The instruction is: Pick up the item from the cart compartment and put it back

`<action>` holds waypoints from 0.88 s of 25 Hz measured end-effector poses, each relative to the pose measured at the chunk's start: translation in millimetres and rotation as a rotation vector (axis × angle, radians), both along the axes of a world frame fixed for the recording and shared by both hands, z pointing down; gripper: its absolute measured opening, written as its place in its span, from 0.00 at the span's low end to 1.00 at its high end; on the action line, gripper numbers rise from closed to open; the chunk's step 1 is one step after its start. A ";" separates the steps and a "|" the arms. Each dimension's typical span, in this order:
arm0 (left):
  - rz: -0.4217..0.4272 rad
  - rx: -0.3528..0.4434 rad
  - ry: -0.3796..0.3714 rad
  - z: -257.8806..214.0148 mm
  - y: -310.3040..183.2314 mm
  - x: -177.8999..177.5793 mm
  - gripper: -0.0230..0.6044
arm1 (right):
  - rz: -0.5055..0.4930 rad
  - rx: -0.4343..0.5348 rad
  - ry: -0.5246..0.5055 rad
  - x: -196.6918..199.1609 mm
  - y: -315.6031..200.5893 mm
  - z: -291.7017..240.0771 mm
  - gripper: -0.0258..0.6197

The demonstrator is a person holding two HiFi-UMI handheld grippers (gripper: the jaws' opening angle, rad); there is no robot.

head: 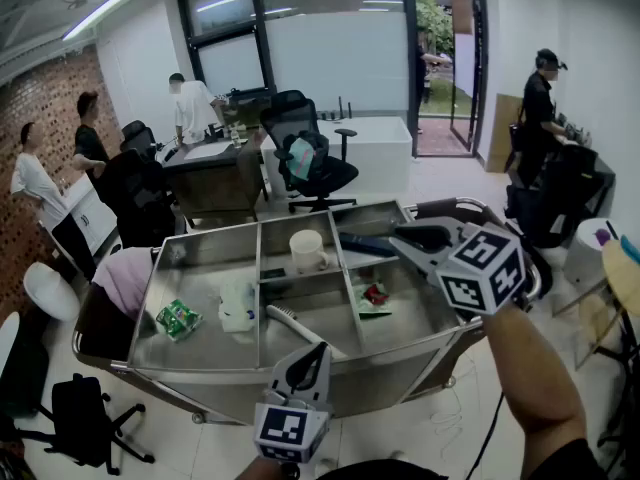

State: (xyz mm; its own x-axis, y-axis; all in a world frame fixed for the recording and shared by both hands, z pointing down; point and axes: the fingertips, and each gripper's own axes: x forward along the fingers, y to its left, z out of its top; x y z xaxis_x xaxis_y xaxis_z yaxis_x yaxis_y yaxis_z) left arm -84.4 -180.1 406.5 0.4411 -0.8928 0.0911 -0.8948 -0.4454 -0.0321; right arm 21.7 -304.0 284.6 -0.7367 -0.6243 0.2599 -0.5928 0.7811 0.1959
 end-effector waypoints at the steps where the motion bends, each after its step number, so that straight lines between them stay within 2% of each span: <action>1: 0.002 0.004 0.001 1.4 -0.6 -0.2 0.04 | -0.005 -0.037 0.022 -3.4 -6.8 13.3 0.20; 4: 0.004 0.005 0.002 1.6 -1.1 0.2 0.04 | -0.016 -0.148 0.094 -10.8 -25.5 57.4 0.22; 6: 0.002 0.003 0.004 1.1 -0.9 -0.1 0.04 | -0.014 -0.221 0.140 -11.7 -36.1 88.1 0.31; 8: -0.001 0.002 -0.001 -0.6 -0.3 -1.5 0.04 | 0.001 -0.269 0.179 -10.1 -46.9 111.8 0.32; 13: -0.010 0.003 -0.006 0.8 -0.5 -6.2 0.04 | 0.029 -0.391 0.163 -10.7 -65.1 138.6 0.36; 16: -0.013 0.003 -0.005 2.8 -0.9 -8.7 0.04 | 0.038 -0.441 0.211 -9.6 -71.6 161.7 0.36; 22: -0.019 -0.007 -0.007 3.8 0.9 -11.8 0.04 | 0.029 -0.481 0.409 -11.4 -72.1 217.6 0.36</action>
